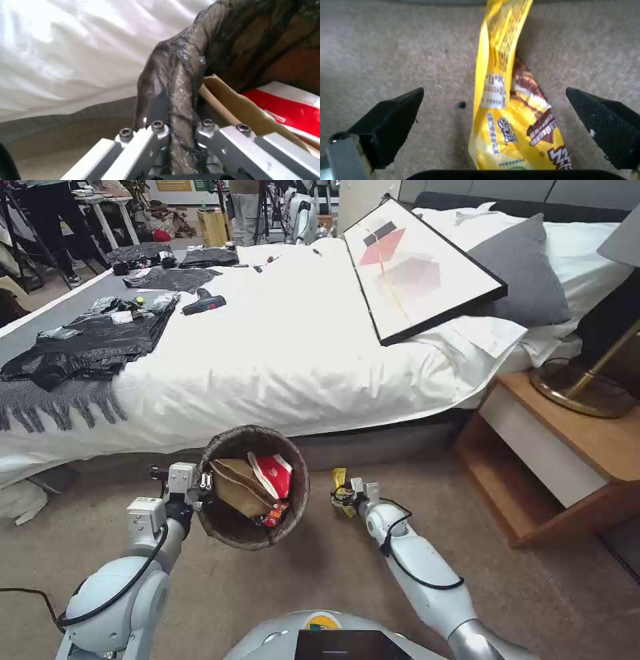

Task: Pick up the trash bin, then pick up the garbage from the floor and place it into the trash bin.

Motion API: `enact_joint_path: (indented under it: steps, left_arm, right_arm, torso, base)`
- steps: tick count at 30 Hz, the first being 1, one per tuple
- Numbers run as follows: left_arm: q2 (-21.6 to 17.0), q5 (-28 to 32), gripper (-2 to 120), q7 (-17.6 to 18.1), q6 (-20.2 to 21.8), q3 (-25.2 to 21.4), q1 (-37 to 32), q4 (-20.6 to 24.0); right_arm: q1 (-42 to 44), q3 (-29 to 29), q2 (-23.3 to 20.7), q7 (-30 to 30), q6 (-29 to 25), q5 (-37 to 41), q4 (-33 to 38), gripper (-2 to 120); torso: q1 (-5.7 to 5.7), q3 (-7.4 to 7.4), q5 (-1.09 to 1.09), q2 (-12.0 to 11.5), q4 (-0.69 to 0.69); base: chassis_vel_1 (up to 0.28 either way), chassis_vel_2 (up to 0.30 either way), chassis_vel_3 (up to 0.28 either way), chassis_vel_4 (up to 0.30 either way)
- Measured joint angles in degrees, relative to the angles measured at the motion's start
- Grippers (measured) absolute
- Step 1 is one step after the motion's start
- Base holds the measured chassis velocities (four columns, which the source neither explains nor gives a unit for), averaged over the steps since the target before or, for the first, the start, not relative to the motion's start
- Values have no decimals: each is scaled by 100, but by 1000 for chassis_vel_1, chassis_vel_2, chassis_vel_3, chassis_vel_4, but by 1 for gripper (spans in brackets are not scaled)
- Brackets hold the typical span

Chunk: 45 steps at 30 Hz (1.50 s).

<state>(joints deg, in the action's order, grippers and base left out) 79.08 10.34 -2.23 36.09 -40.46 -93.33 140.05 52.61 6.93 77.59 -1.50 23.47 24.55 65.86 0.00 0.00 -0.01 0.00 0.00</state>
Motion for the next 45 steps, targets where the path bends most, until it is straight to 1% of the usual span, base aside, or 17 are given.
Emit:
enact_joint_path:
  steps: [17,18,20,21,22,25,26,27,28,30,31,35,36,40,41,43,45]
  left_arm:
    - [-24,24,3,-6,0,17,55,-54]
    - [-24,25,3,-6,0,17,57,-55]
    - [-23,25,3,-7,0,17,62,-62]
    - [-23,25,3,-7,0,17,62,-62]
    - [-22,26,3,-7,0,17,65,-65]
    - [-17,26,3,-7,0,26,81,-79]
    - [-17,26,3,-7,0,26,81,-79]
    - [-17,26,3,-7,0,27,83,-81]
    - [-16,26,3,-7,0,27,86,-86]
    - [-16,27,3,-7,0,27,88,-90]
    - [-16,27,3,-7,0,27,88,-90]
    - [-19,27,3,-6,0,27,95,-96]
    - [-19,27,3,-6,0,27,95,-96]
    - [-20,27,3,-6,0,32,108,-111]
    - [-20,27,3,-6,0,32,108,-111]
    - [-20,28,3,-6,0,35,123,-120]
    - [-20,28,3,-6,0,37,130,-123]
  right_arm:
    - [-190,-60,115,35,-71,-170,-584,100]
    - [-191,-59,115,40,-75,-178,-590,100]
    - [-193,-57,114,44,-82,-193,-592,94]
    - [-193,-57,114,44,-82,-193,-592,94]
    - [-193,-55,115,44,-83,-194,-592,90]
    - [-191,-34,112,71,-73,-188,-568,75]
    - [-191,-34,112,71,-73,-188,-568,75]
    - [-188,-31,108,79,-73,-185,-565,71]
    - [-184,-23,105,85,-73,-181,-565,64]
    - [-184,-11,105,98,-77,-180,-588,56]
    - [-184,-11,105,98,-77,-180,-588,56]
    - [-186,30,109,112,-94,-181,-646,39]
    - [-186,30,109,112,-94,-181,-646,39]
    - [-192,51,117,120,-114,-183,-691,21]
    - [-192,51,117,120,-114,-183,-691,21]
    - [-194,56,115,123,-128,-182,-709,10]
    - [-194,61,114,123,-133,-184,-715,4]
  torso:
    - [0,-1,0,0,0]
    - [0,0,0,0,0]
    - [0,-1,0,0,0]
    - [0,-1,0,0,0]
    - [0,-1,0,0,0]
    - [0,-1,0,0,0]
    - [0,-1,0,0,0]
    - [0,-1,0,0,0]
    - [0,-1,0,0,0]
    - [0,-1,0,0,0]
    - [0,-1,0,0,0]
    - [0,-1,0,0,-1]
    - [0,-1,0,0,-1]
    - [0,-1,0,0,0]
    - [0,-1,0,0,0]
    - [0,-1,1,0,0]
    - [0,-1,1,0,0]
  base:
    - [0,0,0,0]
    - [0,0,0,0]
    - [0,0,0,0]
    - [0,0,0,0]
    - [0,0,0,0]
    - [0,0,0,0]
    - [0,0,0,0]
    - [0,0,0,0]
    - [0,0,0,0]
    - [0,0,0,0]
    - [0,0,0,0]
    - [0,0,0,0]
    - [0,0,0,0]
    - [0,0,0,0]
    - [0,0,0,0]
    - [0,0,0,0]
    - [0,0,0,0]
